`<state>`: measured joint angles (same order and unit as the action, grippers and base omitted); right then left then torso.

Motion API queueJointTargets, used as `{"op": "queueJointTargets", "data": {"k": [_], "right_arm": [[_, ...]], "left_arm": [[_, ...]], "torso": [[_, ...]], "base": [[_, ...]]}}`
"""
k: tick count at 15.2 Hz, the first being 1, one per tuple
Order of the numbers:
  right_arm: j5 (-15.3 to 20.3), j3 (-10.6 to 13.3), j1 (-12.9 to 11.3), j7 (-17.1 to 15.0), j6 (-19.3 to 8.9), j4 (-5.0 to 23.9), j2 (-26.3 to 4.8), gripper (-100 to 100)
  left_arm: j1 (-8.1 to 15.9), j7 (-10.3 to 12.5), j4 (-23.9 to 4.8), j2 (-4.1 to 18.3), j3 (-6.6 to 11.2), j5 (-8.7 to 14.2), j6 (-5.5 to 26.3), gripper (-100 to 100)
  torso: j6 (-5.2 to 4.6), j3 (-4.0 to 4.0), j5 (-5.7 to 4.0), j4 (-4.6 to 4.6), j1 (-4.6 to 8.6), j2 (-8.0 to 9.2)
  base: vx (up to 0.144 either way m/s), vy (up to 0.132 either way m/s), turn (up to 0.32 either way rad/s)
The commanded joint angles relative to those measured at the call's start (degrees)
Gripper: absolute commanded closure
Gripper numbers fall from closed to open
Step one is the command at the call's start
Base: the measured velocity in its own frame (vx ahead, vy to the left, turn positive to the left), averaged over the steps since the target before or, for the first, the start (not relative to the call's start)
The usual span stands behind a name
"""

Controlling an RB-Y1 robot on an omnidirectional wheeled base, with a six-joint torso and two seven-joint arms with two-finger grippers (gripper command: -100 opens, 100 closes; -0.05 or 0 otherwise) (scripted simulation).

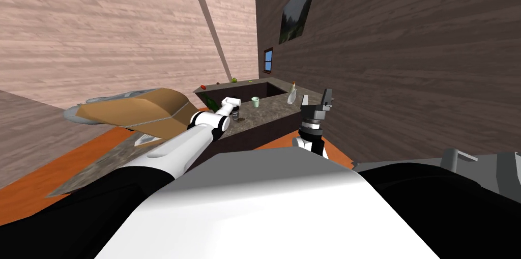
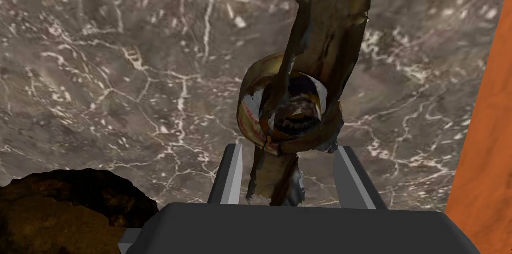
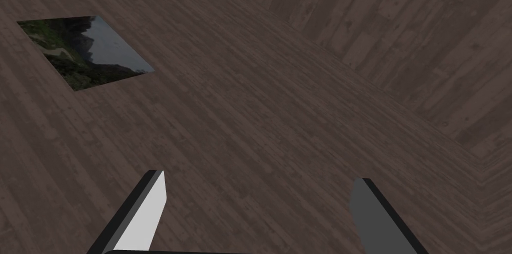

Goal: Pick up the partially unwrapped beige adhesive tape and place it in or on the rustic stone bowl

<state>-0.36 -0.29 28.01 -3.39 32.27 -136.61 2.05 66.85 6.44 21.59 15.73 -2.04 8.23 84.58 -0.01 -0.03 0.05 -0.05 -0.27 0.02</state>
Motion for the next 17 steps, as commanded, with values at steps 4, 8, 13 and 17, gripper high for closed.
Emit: {"op": "queueJointTargets", "data": {"k": [4, 8, 13, 17], "right_arm": [[0.00, 0.00, -0.01, 0.00, 0.00, 0.00, 0.00, 0], [0.00, 0.00, -0.01, 0.00, 0.00, 0.00, 0.00, 0], [0.00, 0.00, -0.01, 0.00, 0.00, 0.00, 0.00, 0], [0.00, 0.00, 0.00, 0.00, 0.00, 0.00, 0.00, 0]], "left_arm": [[-0.51, -5.59, 0.73, 4.02, 1.73, 1.87, -1.81, 100], [-0.58, -7.94, 0.67, 5.38, 2.30, 2.49, -2.60, 100], [-0.94, -14.06, 0.42, 9.66, 3.98, 4.39, -5.11, 100], [-1.12, -16.13, 0.31, 11.13, 4.52, 5.03, -5.98, 100]], "torso": [[-0.07, -0.02, 0.00, -0.02, -0.04, 0.02], [-0.08, -0.06, -0.01, -0.05, -0.03, 0.07], [-0.10, -0.08, -0.01, -0.08, -0.06, 0.08], [-0.10, -0.04, -0.04, -0.06, 0.09, 0.01]], "base": [[-0.025, 0.051, -0.165], [-0.030, 0.048, -0.127], [-0.029, 0.054, -0.180], [-0.011, 0.024, -0.069]]}}
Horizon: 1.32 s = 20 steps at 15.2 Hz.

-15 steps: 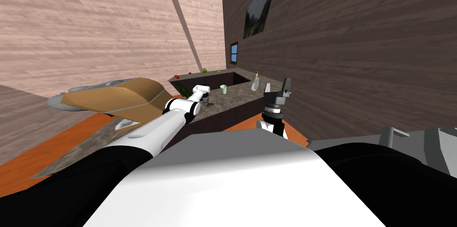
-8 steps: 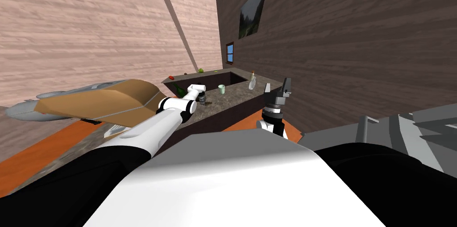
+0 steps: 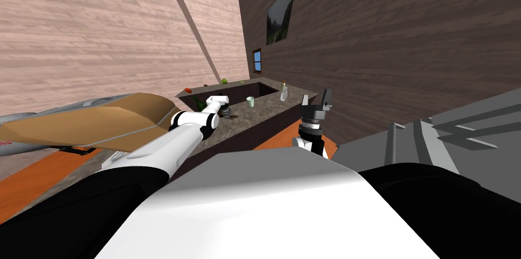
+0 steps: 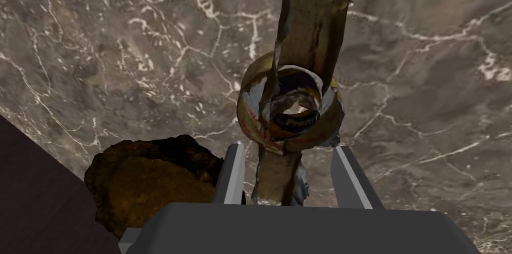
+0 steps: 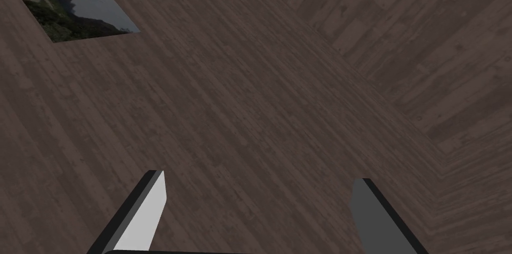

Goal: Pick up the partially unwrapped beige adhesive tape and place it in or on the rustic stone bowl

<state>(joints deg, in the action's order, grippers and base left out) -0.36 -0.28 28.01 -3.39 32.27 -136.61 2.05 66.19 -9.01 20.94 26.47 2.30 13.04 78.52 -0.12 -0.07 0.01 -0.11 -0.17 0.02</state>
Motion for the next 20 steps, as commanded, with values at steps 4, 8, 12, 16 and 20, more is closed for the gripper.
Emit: {"op": "queueJointTargets", "data": {"k": [4, 8, 12, 16, 20], "right_arm": [[0.00, 0.00, 0.00, 0.00, 0.00, 0.00, 0.00, 0], [0.00, -0.01, 0.01, 0.00, 0.00, 0.00, 0.00, 0], [0.00, 0.00, 0.01, 0.00, 0.00, 0.00, 0.00, 0], [0.00, 0.00, 0.00, 0.00, 0.00, 0.00, 0.00, 0], [0.00, 0.00, 0.00, 0.00, 0.00, 0.00, 0.00, 0]], "left_arm": [[-0.90, -4.82, 0.69, 3.37, 1.24, 1.47, -1.67, 100], [-1.16, -6.87, 4.04, 4.87, 1.75, 2.09, -2.43, 100], [-1.16, -6.87, 0.53, 4.87, 1.75, 2.09, -2.56, 100], [-2.50, -8.88, 3.92, 5.95, 2.87, 3.00, -2.61, 100], [-2.69, -11.72, 3.82, 7.67, 3.87, 3.90, -4.00, 100]], "torso": [[-0.01, -0.03, 0.00, -0.03, -0.10, 0.03], [0.01, -0.07, 0.00, -0.08, -0.07, 0.06], [0.02, -0.01, -0.03, -0.02, 0.15, 0.00], [-0.02, -0.01, -0.05, -0.02, 0.09, 0.01], [0.00, -0.11, -0.01, -0.06, -0.07, 0.16]], "base": [[-0.021, 0.051, -0.165], [-0.016, 0.038, -0.079], [0.003, -0.004, -0.002], [-0.017, 0.020, -0.070], [-0.046, 0.051, -0.117]]}}
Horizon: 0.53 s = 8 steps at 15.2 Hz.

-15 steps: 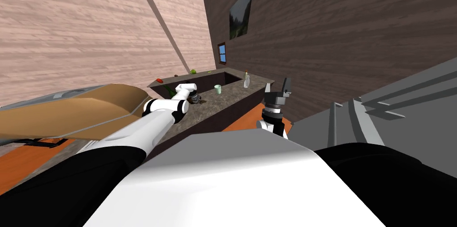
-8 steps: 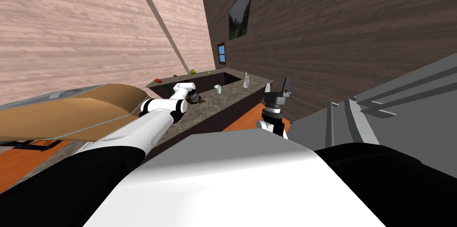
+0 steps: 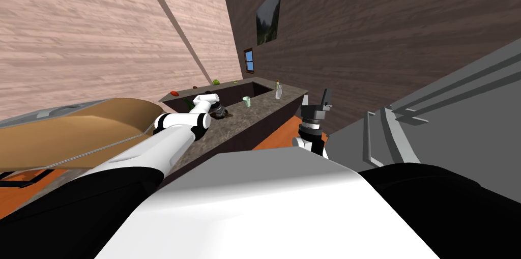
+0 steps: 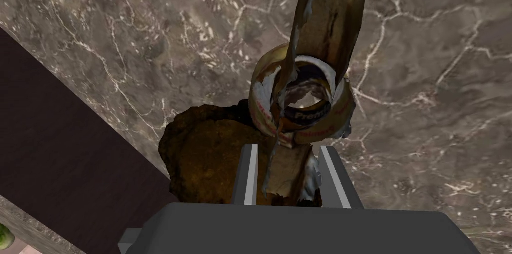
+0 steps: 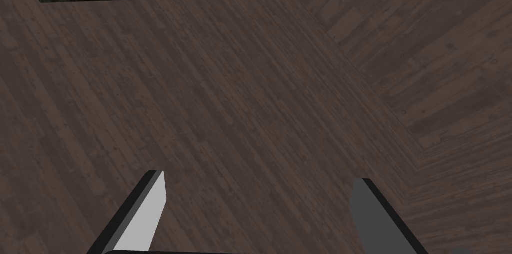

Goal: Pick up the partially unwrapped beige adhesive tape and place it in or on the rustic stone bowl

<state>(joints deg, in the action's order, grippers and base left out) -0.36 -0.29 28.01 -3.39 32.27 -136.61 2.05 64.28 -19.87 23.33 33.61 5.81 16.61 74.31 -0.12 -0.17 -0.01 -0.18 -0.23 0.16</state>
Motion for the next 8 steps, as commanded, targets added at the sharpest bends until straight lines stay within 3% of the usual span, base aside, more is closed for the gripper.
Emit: {"op": "queueJointTargets", "data": {"k": [1, 2, 3, 7, 8], "right_arm": [[0.00, 0.00, 0.00, 0.00, 0.00, 0.00, 0.00, 0], [0.00, 0.00, 0.00, 0.00, 0.00, 0.00, 0.00, 0], [0.00, 0.00, 0.00, 0.00, 0.00, 0.00, 0.00, 0], [0.00, 0.00, 0.01, 0.00, 0.00, 0.00, 0.00, 0], [0.00, 0.00, 0.01, 0.00, 0.00, 0.00, 0.00, 0]], "left_arm": [[-0.86, -1.70, 1.38, 1.08, 0.64, 0.59, -0.18, 100], [-0.86, -1.70, 1.38, 1.08, 0.64, 0.59, -0.18, 100], [-1.10, -3.54, 1.22, 2.35, 1.18, 1.16, -1.03, 100], [-1.10, -3.54, 1.22, 2.35, 1.18, 1.16, -1.03, 100], [-1.44, -5.52, 0.98, 3.80, 1.71, 1.75, -1.90, 100]], "torso": [[0.00, 0.00, 0.00, 0.00, 0.00, 0.00], [0.00, 0.01, 0.00, 0.00, 0.00, -0.03], [0.01, 0.03, 0.00, 0.01, 0.03, -0.06], [0.05, 0.07, -0.01, 0.04, 0.09, -0.12], [0.06, 0.08, -0.02, 0.04, 0.14, -0.14]], "base": [[-0.024, 0.042, -0.111], [-0.015, 0.035, -0.063], [-0.018, 0.034, -0.129], [-0.009, 0.022, -0.039], [-0.003, 0.013, -0.113]]}}
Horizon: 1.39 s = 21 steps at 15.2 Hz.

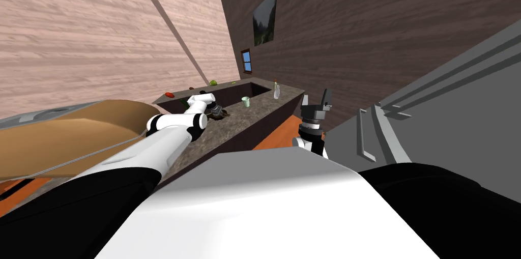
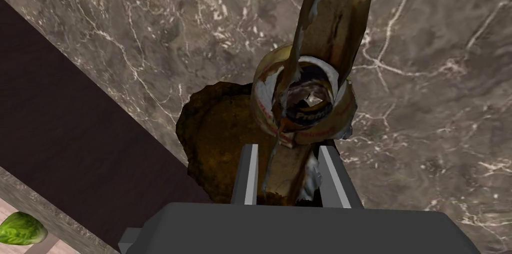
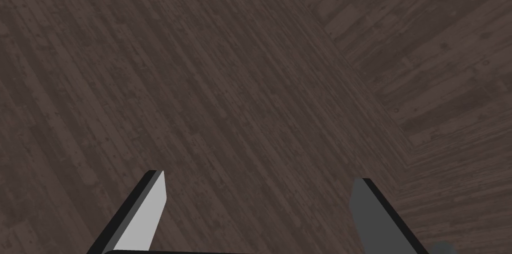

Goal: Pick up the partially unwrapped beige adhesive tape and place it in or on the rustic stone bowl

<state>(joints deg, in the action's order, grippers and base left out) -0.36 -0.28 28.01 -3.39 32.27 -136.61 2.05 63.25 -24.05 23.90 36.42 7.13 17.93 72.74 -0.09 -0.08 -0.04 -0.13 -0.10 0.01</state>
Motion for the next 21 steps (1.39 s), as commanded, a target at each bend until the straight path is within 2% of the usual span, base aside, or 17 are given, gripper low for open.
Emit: {"op": "queueJointTargets", "data": {"k": [1, 2, 3, 4, 7, 9, 13, 15, 19, 20, 21], "right_arm": [[0.00, 0.00, 0.00, 0.00, 0.00, 0.00, 0.00, 0], [0.00, 0.00, 0.00, 0.00, 0.00, 0.00, 0.00, 0], [0.00, 0.00, 0.00, 0.00, 0.00, 0.00, 0.00, 0], [0.00, 0.00, 0.00, 0.00, 0.00, 0.00, 0.00, 0], [0.00, 0.00, 0.00, 0.00, 0.00, 0.00, 0.00, 0], [0.00, 0.00, 0.01, 0.00, 0.00, 0.00, 0.00, 0], [0.00, 0.00, 0.00, 0.00, 0.00, 0.00, 0.00, 0], [0.00, 0.00, 0.01, 0.00, 0.00, 0.00, 0.00, 0], [0.00, 0.00, 0.00, 0.00, 0.00, 0.00, 0.00, 0], [0.00, 0.00, 0.00, 0.00, 0.00, 0.00, 0.00, 0], [0.00, 0.00, 0.01, 0.00, 0.00, 0.00, 0.00, 0]], "left_arm": [[-0.62, -2.35, 0.26, 1.74, 0.65, 0.72, -0.78, 100], [-0.62, -2.35, 0.26, 1.74, 0.65, 0.72, -0.78, 100], [-1.08, -4.39, -0.07, 3.26, 1.14, 1.32, -1.68, 100], [-1.08, -4.39, -0.07, 3.26, 1.14, 1.32, -1.68, 100], [-1.88, -7.38, -0.61, 5.59, 1.81, 2.18, -3.03, 100], [-1.88, -7.38, -0.61, 5.59, 1.81, 2.18, -3.03, 100], [-3.12, -11.19, -1.42, 8.71, 2.57, 3.24, -4.85, 100], [-3.12, -11.19, -1.42, 8.71, 2.57, 3.24, -4.85, 100], [-4.36, -14.50, -2.20, 11.66, 3.10, 4.14, -6.41, 100], [-4.36, -14.50, -2.20, 11.66, 3.10, 4.14, -6.41, 100], [-4.96, -15.85, -2.56, 13.00, 3.25, 4.49, -7.02, 100]], "torso": [[0.00, 0.00, 0.00, 0.00, 0.00, 0.00], [-0.01, 0.00, -0.02, -0.02, -0.04, -0.01], [0.00, 0.00, 0.00, -0.02, -0.07, -0.01], [-0.03, 0.00, 0.02, -0.01, -0.10, -0.01], [0.03, 0.00, 0.02, -0.01, -0.13, 0.00], [0.03, 0.00, 0.01, -0.01, -0.12, -0.01], [-0.01, 0.02, -0.04, 0.00, 0.00, -0.05], [0.03, 0.02, -0.02, 0.01, -0.03, -0.04], [0.05, 0.03, -0.05, 0.01, 0.00, -0.06], [0.04, 0.04, -0.05, 0.01, -0.01, -0.07], [0.05, 0.04, -0.04, 0.01, -0.02, -0.08]], "base": [[-0.008, 0.032, -0.192], [-0.005, 0.039, -0.140], [-0.005, 0.046, -0.175], [-0.009, 0.048, -0.142], [-0.006, 0.037, -0.121], [0.002, 0.028, -0.051], [-0.001, 0.022, -0.127], [0.001, 0.023, -0.053], [0.004, 0.018, -0.106], [0.007, 0.028, -0.083], [0.017, 0.027, -0.125]]}}
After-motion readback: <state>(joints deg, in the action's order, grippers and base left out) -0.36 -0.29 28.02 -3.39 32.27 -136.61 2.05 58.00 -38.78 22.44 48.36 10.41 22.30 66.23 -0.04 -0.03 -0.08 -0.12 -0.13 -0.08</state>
